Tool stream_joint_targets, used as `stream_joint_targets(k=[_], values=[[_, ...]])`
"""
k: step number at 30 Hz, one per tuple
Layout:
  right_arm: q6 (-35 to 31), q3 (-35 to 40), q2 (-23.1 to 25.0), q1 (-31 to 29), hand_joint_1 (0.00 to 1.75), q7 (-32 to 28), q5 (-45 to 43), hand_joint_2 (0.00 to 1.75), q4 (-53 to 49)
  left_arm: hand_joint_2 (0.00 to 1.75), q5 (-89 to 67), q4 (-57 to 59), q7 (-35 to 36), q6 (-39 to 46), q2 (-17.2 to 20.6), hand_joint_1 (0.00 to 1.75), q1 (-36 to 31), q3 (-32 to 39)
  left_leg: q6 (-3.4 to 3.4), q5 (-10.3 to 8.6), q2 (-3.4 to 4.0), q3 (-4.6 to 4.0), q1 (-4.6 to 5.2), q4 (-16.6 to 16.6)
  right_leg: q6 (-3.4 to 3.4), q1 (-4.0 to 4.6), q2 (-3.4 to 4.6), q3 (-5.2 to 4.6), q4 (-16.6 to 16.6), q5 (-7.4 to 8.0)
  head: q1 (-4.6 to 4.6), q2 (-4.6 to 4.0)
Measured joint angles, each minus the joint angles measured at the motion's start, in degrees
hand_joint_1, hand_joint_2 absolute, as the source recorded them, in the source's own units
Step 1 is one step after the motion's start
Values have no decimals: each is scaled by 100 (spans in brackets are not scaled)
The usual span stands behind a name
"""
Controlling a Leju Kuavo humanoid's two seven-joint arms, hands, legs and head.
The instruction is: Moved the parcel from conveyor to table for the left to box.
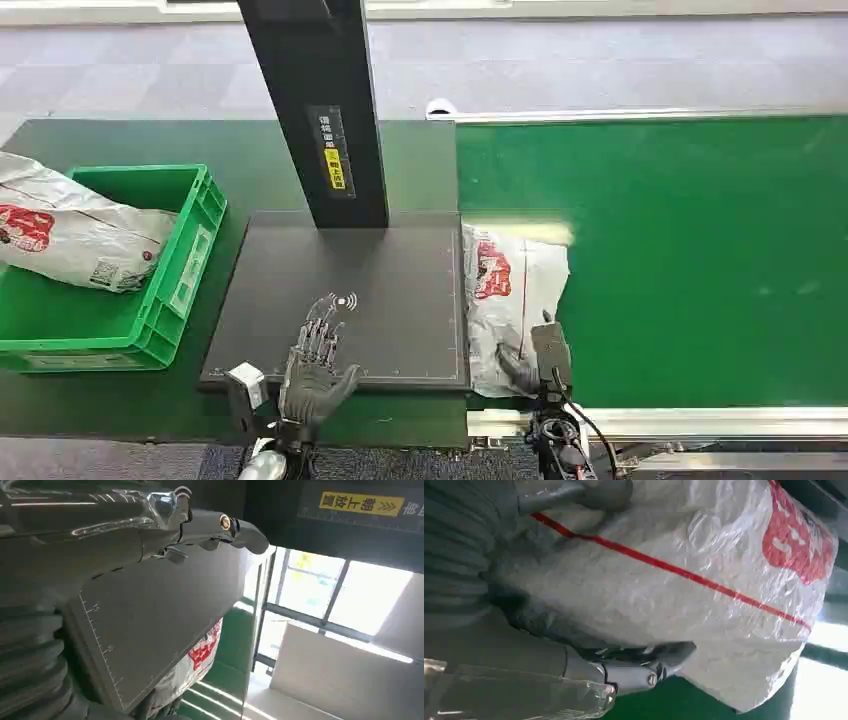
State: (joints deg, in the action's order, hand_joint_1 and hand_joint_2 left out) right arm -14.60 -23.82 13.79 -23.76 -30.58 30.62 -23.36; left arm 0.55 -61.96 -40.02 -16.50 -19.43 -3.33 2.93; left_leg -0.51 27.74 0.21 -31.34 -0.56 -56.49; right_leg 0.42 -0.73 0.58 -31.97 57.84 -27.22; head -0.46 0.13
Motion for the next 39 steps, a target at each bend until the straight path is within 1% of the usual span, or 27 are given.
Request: stream_joint_targets(k=[7,11,14,16,19,22,25,27,29,32,36,39], values=[[89,-31,-26,-13,175,-273,-96,175,-11,175,0,0,2,0,2,0,0,13,-1,-2,-5,-7,0,0,-1,0,-1,-6,1,4,-2,0],[486,-37,-22,27,175,-402,-289,175,-147,175,4,2,0,2,2,0,1,46,-1,-2,-10,-31,0,0,-1,0,-2,-27,2,4,-2,0],[656,-37,-13,54,175,-520,-409,175,-287,175,7,2,0,2,2,0,2,66,-1,-2,-13,-46,0,0,0,0,-3,-39,2,3,-2,-2],[638,-35,2,79,175,-604,-488,175,-403,175,7,4,0,4,2,0,2,83,-1,-2,-15,-55,0,0,0,0,-5,-46,2,3,-2,0],[373,-4,88,230,175,-781,-570,175,-762,175,7,2,0,33,2,0,3,120,-1,-2,-18,-68,1,0,0,-1,-13,-57,2,3,-2,-2],[-31,118,225,591,175,-874,-623,175,-1584,175,7,-40,0,70,2,0,36,153,-1,-3,-25,-75,1,-1,0,-1,-17,-63,2,3,-2,0],[-458,532,378,1291,175,-641,-712,175,-3229,175,7,-384,0,131,4,0,168,188,-1,-2,-37,-89,0,-1,2,-1,-28,-72,3,-3,-2,-2],[-629,886,389,1705,175,-592,-832,175,-4225,175,7,-715,0,211,9,0,275,244,-1,-2,-33,-100,0,0,2,0,-27,-86,3,-3,-4,0],[-682,1192,387,2056,175,-560,-966,175,-4994,175,7,-988,0,258,18,0,356,321,-1,-1,-33,-104,0,0,1,0,-27,-89,3,-4,-2,0],[-693,1619,363,2363,175,-546,-1086,175,-5841,175,7,-1322,0,293,31,0,439,450,-1,-2,-28,-102,0,1,1,0,-26,-90,3,-4,-2,0],[-691,1869,350,2557,175,-527,-1104,175,-6402,175,7,-1536,0,295,33,0,502,496,-1,-2,-27,-101,0,1,1,0,-26,-87,3,-4,-2,0],[-691,1950,345,2624,175,-514,-1106,175,-6595,175,7,-1615,0,295,33,0,525,538,-1,-3,-28,-100,0,1,2,0,-27,-86,3,-3,-2,-2]])
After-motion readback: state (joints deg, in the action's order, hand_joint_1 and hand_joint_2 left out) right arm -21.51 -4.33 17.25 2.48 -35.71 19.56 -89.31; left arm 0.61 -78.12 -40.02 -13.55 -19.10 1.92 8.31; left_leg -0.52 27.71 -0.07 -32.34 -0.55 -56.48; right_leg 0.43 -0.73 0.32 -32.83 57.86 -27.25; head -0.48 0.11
